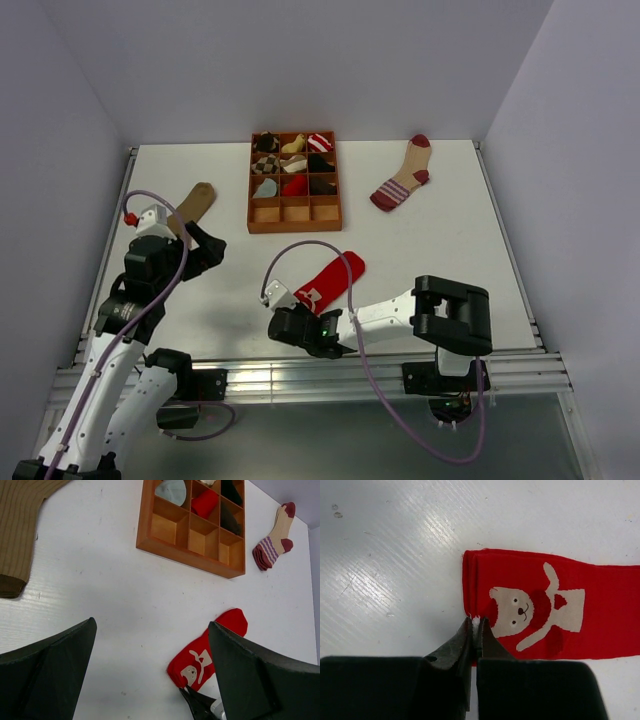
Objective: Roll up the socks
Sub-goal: Roll the sock at the center of the board.
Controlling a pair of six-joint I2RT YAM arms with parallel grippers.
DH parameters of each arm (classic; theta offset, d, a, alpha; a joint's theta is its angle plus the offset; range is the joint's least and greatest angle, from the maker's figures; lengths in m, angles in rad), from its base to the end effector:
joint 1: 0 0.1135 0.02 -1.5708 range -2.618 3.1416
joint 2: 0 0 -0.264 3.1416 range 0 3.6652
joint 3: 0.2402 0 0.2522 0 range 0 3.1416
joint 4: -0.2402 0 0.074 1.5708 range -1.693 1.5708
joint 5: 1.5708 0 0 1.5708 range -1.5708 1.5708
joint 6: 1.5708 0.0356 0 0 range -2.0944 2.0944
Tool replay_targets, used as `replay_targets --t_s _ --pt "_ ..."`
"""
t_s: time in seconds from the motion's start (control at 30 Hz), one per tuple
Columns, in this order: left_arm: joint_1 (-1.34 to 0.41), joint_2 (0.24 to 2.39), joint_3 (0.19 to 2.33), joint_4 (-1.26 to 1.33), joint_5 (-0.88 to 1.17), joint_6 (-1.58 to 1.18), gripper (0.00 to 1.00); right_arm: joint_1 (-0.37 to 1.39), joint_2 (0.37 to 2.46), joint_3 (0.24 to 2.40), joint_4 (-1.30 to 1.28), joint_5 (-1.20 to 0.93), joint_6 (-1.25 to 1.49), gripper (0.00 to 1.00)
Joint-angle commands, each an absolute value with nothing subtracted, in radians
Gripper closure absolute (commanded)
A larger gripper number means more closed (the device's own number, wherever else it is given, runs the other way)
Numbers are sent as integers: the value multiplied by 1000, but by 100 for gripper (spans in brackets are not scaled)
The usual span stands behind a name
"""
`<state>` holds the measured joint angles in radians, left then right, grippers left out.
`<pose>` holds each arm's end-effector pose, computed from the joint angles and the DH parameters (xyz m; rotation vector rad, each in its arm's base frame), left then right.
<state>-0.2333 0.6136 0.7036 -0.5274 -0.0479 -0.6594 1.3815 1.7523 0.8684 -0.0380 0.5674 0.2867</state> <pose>0.1385 -0.0312 0.3009 -0.4631 1.9933 -0.5178 0.0813 0.3227 0.1389 -1.0043 2.0810 0.1224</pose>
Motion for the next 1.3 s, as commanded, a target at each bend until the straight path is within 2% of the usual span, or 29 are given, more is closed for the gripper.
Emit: replay_targets --t_s 0.0,0.57,0.9,1.27 --pt "-236 632 692 -469 -9 -667 0 1373 1717 807 -28 485 336 100" --pt "-244 706 575 -310 152 -745 1 1098 1476 608 248 6 497 100" --pt "-313 729 466 -187 183 -828 1 960 1520 451 527 -271 684 100" --pt "-457 799 371 -77 146 -911 3 864 1655 342 831 -409 900 100"
